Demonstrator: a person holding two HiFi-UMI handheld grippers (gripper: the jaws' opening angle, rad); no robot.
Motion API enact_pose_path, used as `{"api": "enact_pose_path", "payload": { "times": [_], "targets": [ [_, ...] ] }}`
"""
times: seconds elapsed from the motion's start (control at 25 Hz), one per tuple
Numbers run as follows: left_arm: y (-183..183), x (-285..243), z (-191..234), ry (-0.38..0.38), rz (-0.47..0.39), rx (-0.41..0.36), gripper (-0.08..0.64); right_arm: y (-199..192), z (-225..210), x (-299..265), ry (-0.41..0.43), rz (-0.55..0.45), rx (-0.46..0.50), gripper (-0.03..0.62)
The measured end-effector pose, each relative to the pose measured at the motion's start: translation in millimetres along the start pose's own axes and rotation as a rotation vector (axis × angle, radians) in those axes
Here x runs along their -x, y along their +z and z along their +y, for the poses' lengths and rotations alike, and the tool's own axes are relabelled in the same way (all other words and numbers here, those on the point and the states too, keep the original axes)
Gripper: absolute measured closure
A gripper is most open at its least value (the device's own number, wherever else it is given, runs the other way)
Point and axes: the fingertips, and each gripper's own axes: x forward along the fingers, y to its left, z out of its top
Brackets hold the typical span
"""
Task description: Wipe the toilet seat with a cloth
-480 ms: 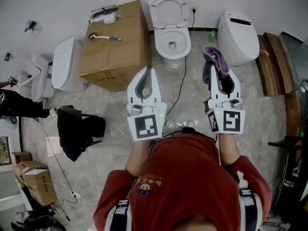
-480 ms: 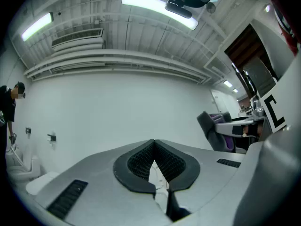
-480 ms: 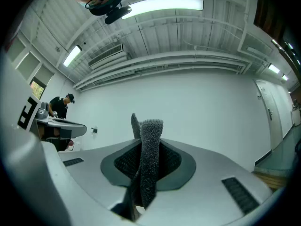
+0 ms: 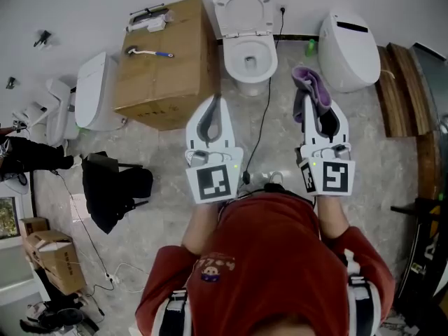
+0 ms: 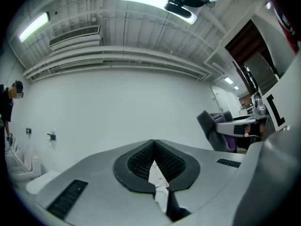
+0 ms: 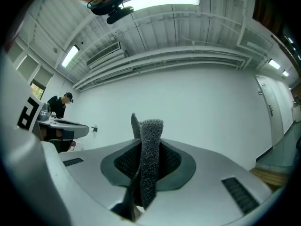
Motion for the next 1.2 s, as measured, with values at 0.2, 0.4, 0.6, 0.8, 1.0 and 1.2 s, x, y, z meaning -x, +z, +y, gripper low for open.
{"api": "enact_pose_path", "payload": {
  "times": [0.2, 0.4, 0.6, 0.8, 1.0, 1.2],
  "targets": [
    [-8.6, -17.2, -13.3, 0.006, 0.020, 0.001, 0.546, -17.1, -25.1, -7.7, -0.013, 0.031, -0.039, 0.535],
    [-15.4, -40.8, -38.1, 0.014, 0.037, 0.000, 0.546, -33.3, -57.8, -10.5, -0.005, 0.041, -0.072, 0.535],
    [-18.5, -61.8, -68.4, 0.040, 0.058, -0.017, 0.546, -45.0, -99.4, -14.1, 0.011, 0.049, -0.080, 0.535],
    [-17.5, -77.9, -87.4, 0.055, 0.059, -0.033, 0.546, -55.7, -124.4, -21.9, 0.031, 0.060, -0.092, 0.535],
    [-17.3, -96.7, -88.0, 0.060, 0.057, -0.032, 0.546, -58.4, -134.2, -39.8, 0.028, 0.049, -0.099, 0.535],
    [-24.1, -116.8, -82.7, 0.054, 0.050, -0.019, 0.546, -65.0, -138.7, -56.9, 0.018, 0.048, -0.094, 0.535]
  ]
}}
